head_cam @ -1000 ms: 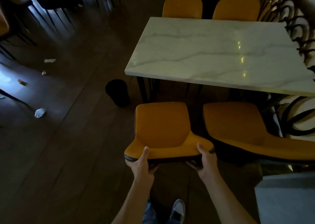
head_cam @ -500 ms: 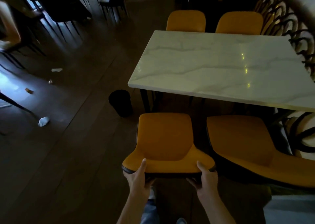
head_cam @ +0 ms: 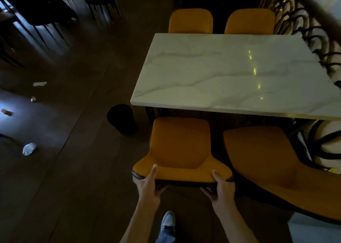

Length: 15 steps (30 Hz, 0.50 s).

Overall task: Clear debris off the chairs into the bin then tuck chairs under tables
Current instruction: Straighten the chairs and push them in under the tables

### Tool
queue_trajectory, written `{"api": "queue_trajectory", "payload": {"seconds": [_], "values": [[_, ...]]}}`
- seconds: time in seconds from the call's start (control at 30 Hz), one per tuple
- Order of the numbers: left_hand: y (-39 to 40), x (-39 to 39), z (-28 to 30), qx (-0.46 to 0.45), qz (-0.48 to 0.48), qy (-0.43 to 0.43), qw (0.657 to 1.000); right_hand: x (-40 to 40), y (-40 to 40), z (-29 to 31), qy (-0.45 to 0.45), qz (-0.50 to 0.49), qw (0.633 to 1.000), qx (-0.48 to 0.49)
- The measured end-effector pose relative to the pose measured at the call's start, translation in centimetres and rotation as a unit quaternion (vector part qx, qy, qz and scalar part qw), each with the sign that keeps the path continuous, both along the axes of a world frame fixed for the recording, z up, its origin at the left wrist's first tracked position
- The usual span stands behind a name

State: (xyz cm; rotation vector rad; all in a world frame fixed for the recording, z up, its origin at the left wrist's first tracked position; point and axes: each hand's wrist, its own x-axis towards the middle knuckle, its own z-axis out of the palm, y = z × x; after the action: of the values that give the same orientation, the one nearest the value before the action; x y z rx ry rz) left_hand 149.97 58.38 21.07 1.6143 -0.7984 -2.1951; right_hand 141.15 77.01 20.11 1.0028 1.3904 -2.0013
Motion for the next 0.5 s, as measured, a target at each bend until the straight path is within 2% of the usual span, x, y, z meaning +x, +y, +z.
{"api": "queue_trajectory", "payload": {"seconds": [0.23,0.5], "values": [[-4.1,-5.0,-0.1,-0.001,-0.023,0.002,1.0,-4.2,-3.6,0.1,0.027,-0.02,0.999,-0.003],[-8.9,-12.1,0.2,0.005,-0.049,0.0,0.999,-10.8,-7.8,-0.6,0.012,-0.042,0.999,-0.007]]}}
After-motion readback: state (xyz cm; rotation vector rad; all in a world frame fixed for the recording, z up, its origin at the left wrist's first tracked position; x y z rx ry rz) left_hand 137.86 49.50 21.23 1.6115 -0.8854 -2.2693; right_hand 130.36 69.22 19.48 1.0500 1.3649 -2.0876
